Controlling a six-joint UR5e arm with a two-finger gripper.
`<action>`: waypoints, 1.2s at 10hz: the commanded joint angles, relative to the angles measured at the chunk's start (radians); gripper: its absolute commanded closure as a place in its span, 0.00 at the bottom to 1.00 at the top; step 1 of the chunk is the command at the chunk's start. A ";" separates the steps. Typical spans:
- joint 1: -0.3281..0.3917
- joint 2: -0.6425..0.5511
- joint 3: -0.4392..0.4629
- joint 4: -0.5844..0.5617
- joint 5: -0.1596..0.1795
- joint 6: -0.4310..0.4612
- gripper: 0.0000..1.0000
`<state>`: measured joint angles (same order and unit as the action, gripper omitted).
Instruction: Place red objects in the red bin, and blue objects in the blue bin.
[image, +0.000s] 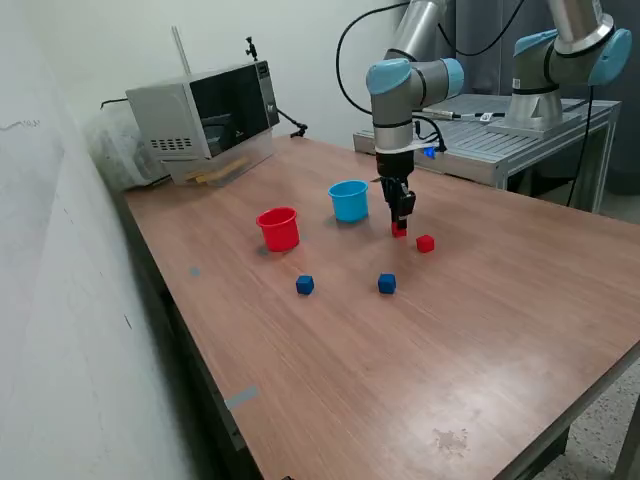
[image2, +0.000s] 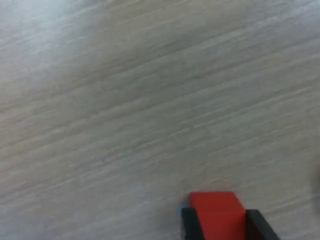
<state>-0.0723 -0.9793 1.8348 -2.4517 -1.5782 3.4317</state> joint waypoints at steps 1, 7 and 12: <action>0.009 -0.051 -0.037 0.002 -0.077 -0.012 1.00; -0.018 -0.098 -0.310 0.238 -0.083 -0.307 1.00; -0.128 -0.072 -0.393 0.238 -0.075 -0.370 1.00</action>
<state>-0.1517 -1.0693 1.4864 -2.2219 -1.6563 3.0894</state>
